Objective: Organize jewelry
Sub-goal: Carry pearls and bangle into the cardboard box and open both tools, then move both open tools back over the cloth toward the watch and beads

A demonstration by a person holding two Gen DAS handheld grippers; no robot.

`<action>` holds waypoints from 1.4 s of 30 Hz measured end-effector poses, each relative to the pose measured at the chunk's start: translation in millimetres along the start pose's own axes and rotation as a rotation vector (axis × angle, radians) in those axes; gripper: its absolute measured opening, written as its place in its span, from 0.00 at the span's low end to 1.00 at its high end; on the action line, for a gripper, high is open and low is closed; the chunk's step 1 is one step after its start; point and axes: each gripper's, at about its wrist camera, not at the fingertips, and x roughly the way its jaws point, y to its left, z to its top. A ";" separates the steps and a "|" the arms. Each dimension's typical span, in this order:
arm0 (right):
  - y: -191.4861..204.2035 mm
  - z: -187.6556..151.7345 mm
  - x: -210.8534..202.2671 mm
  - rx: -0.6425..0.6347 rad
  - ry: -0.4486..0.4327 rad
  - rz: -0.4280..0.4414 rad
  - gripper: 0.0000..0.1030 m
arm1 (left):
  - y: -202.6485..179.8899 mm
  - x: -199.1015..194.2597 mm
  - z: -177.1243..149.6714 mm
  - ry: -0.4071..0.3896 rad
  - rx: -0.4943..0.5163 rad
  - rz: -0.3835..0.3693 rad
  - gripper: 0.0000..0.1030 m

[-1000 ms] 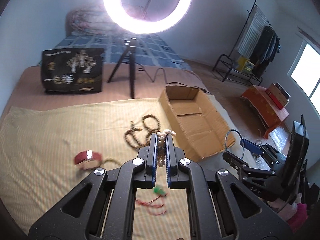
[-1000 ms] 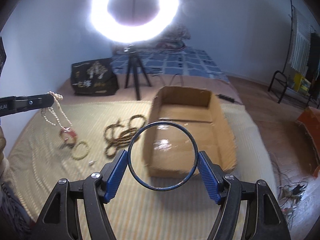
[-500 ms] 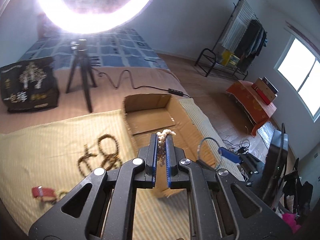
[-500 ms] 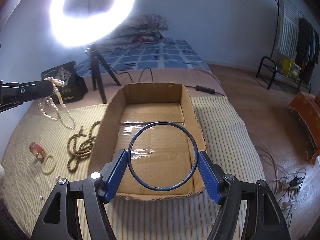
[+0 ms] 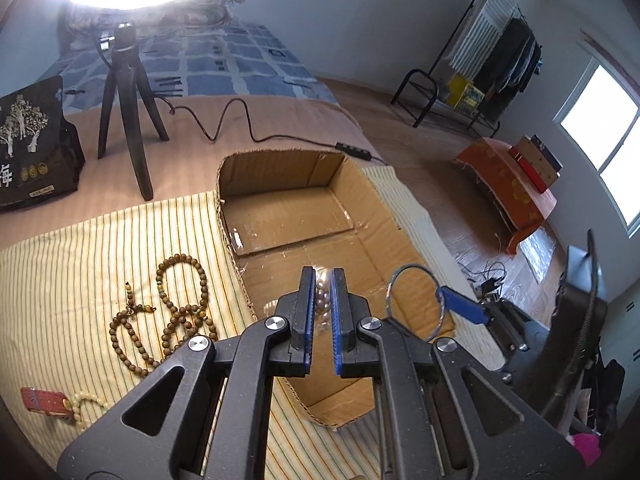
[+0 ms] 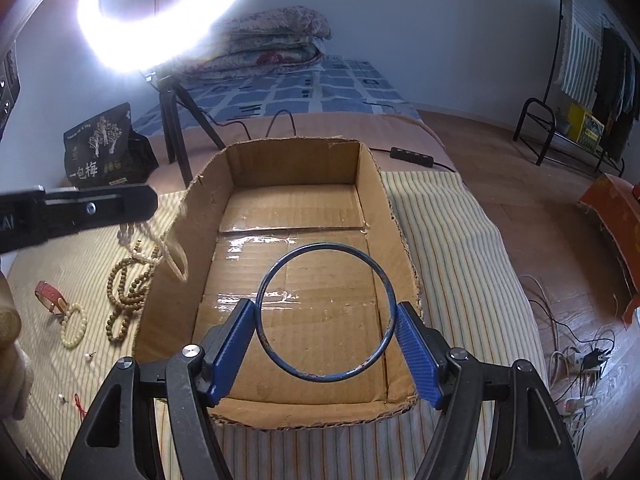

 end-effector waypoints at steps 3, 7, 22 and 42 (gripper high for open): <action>-1.1 -1.2 1.1 0.005 0.008 0.006 0.71 | 1.0 4.2 -1.4 0.009 0.005 0.008 0.05; -0.8 -3.6 0.2 -0.005 0.015 -0.003 0.74 | 1.1 6.7 -0.5 0.012 0.009 0.022 0.05; 14.9 4.5 -34.1 -0.045 -0.050 -0.017 0.86 | 10.2 -42.0 -2.2 -0.047 0.030 0.053 0.24; 80.5 10.3 -60.4 -0.036 -0.090 0.134 0.86 | 91.9 -143.0 -20.4 -0.153 0.029 0.199 0.35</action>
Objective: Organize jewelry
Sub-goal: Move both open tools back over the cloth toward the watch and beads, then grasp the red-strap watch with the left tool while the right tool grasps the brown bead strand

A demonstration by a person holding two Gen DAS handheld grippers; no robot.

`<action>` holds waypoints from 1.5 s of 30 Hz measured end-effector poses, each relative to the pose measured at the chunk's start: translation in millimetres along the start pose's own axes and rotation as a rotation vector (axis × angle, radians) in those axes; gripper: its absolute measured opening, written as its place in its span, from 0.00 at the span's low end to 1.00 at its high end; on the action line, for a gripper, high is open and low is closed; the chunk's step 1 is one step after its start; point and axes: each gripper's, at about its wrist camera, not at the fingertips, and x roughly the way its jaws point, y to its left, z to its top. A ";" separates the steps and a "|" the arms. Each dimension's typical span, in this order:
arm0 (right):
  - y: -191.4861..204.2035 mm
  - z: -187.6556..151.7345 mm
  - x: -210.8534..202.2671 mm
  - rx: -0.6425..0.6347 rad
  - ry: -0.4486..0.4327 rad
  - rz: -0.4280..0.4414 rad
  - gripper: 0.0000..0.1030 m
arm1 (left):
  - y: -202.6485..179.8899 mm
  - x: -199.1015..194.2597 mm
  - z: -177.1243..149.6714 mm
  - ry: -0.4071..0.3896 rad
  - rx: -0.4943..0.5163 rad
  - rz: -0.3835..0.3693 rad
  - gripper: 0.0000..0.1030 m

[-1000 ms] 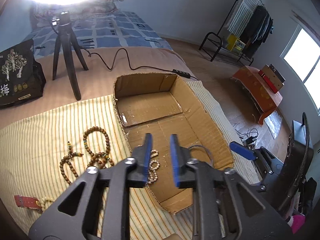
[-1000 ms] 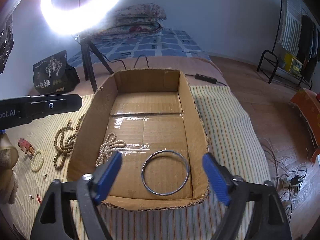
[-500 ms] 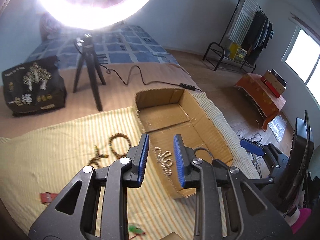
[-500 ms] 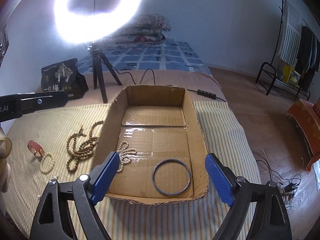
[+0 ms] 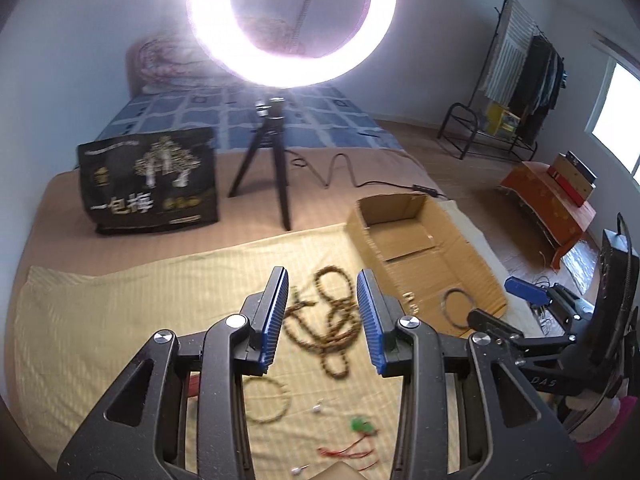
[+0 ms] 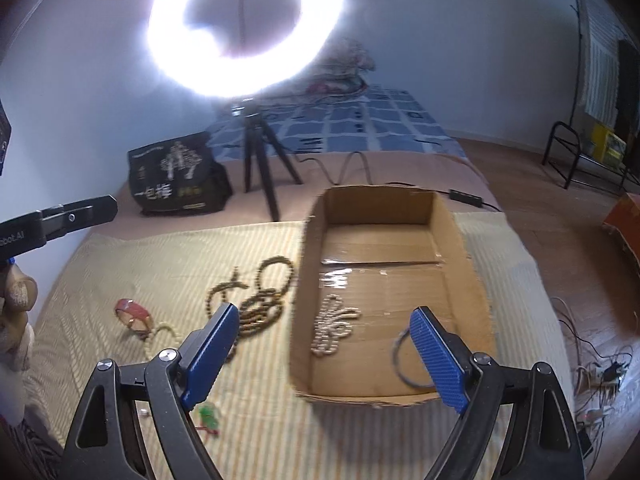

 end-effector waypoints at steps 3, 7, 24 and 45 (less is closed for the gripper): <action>14.9 0.5 5.7 -0.012 0.014 0.035 0.85 | 20.4 -4.0 -6.1 0.011 -0.008 0.028 0.35; 35.9 -0.3 17.2 -0.036 0.048 0.072 0.80 | 44.0 -6.9 -15.9 0.036 -0.019 0.051 0.35; 90.0 -19.8 97.9 -0.102 0.252 0.090 0.77 | 94.3 13.9 -77.7 0.231 0.049 0.042 0.35; 114.1 -18.4 125.3 -0.174 0.276 0.065 0.82 | 104.0 70.5 -98.8 0.335 0.140 0.058 0.50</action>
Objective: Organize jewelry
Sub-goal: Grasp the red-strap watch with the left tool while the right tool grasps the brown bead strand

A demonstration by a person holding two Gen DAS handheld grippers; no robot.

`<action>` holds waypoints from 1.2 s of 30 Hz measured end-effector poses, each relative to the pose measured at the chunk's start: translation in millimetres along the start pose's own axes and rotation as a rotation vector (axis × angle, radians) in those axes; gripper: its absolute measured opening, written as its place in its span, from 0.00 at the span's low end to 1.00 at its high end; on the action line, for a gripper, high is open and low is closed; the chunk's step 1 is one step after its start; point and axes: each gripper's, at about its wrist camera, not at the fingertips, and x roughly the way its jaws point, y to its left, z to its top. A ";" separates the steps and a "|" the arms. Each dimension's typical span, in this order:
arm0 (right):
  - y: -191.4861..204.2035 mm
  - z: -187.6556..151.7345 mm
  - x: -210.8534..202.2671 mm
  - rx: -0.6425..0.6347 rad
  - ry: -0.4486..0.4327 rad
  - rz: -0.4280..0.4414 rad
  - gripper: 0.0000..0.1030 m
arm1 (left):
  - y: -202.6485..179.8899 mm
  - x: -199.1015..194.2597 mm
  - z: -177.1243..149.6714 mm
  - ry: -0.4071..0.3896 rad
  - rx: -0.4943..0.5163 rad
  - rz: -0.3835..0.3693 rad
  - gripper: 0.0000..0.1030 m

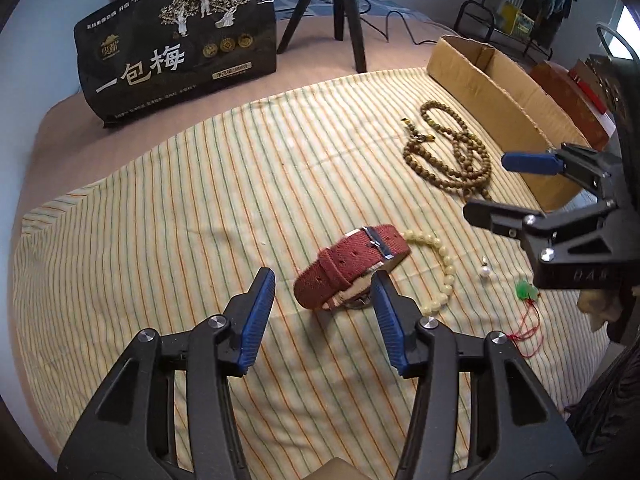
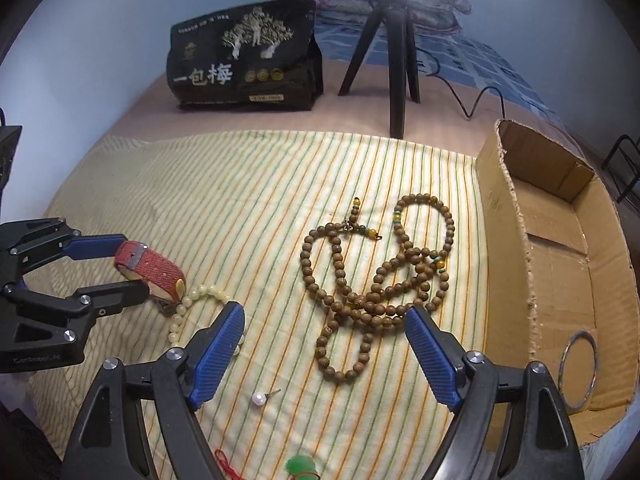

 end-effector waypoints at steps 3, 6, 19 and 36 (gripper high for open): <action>0.2 2.5 11.0 0.029 0.027 -0.010 0.82 | 1.7 4.3 2.1 0.000 -0.011 -0.003 0.50; 0.2 5.3 19.2 0.034 0.037 -0.045 0.82 | 0.5 7.1 4.2 -0.001 -0.005 -0.006 0.50; -5.3 9.4 44.9 0.064 0.076 -0.107 0.85 | -5.0 17.0 13.0 -0.005 -0.009 -0.028 0.49; -29.8 13.1 36.9 0.128 0.053 -0.067 0.15 | -7.6 14.4 17.6 -0.042 -0.029 0.014 0.22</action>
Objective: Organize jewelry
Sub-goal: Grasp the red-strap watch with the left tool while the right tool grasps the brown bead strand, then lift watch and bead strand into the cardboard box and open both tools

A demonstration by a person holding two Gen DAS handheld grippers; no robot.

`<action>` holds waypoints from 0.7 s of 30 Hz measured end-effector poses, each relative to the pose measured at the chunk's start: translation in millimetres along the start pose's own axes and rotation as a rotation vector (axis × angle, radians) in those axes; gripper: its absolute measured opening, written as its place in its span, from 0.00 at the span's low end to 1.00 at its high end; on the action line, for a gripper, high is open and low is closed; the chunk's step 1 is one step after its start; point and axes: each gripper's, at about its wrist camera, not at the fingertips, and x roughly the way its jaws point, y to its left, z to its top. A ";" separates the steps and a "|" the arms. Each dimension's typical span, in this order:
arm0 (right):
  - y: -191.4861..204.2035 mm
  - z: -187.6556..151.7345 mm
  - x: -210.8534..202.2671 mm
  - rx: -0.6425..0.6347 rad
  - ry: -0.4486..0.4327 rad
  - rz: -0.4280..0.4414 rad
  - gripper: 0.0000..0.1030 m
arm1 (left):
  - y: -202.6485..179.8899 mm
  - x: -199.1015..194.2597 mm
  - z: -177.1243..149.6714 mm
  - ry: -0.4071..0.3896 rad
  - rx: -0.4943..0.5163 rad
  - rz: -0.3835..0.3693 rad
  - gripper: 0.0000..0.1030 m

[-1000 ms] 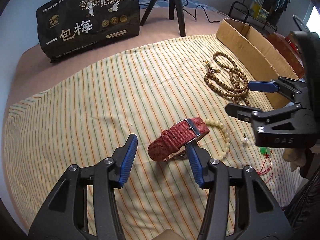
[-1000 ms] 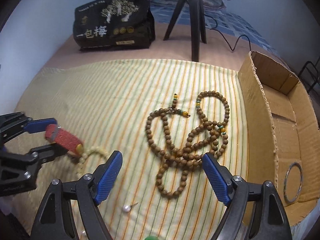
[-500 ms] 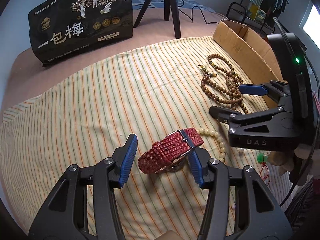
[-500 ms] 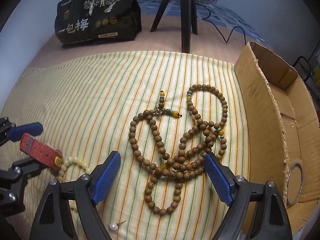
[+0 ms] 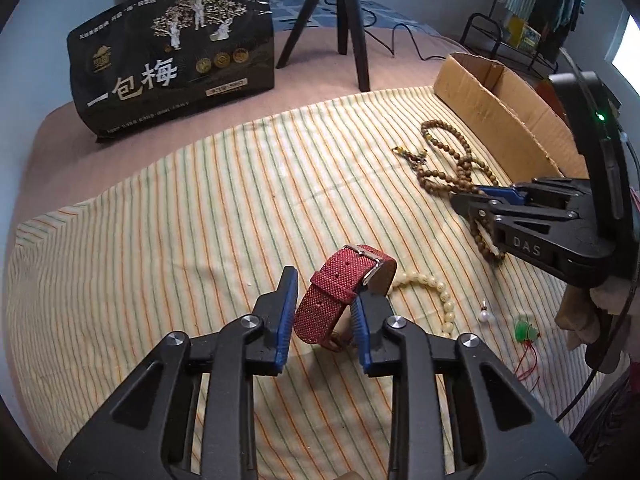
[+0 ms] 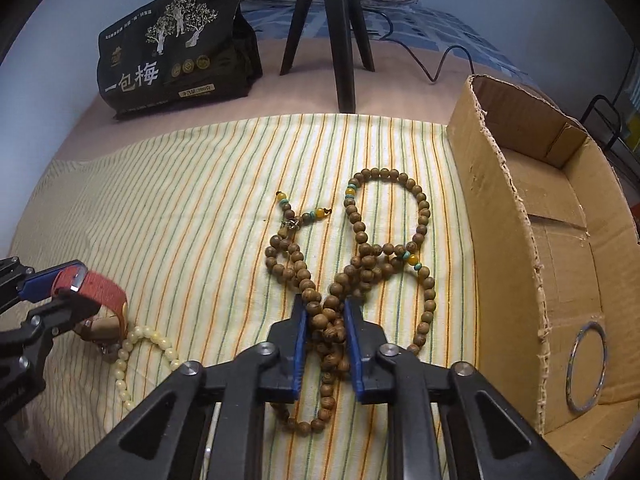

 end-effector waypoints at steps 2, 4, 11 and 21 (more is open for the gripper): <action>-0.3 0.1 -2.6 -0.002 -0.002 0.013 0.10 | 0.7 -0.6 0.1 -0.002 -0.005 -0.006 0.16; -1.3 0.5 -5.5 0.002 -0.009 0.027 0.10 | 1.0 -2.9 0.5 -0.012 -0.006 -0.002 0.15; 3.0 4.1 -22.4 -0.016 -0.058 0.036 0.10 | 0.7 -14.8 3.1 -0.042 -0.010 0.011 0.15; 3.2 12.2 -66.3 -0.033 -0.165 0.055 0.10 | -8.5 -47.2 13.4 -0.122 -0.013 0.001 0.15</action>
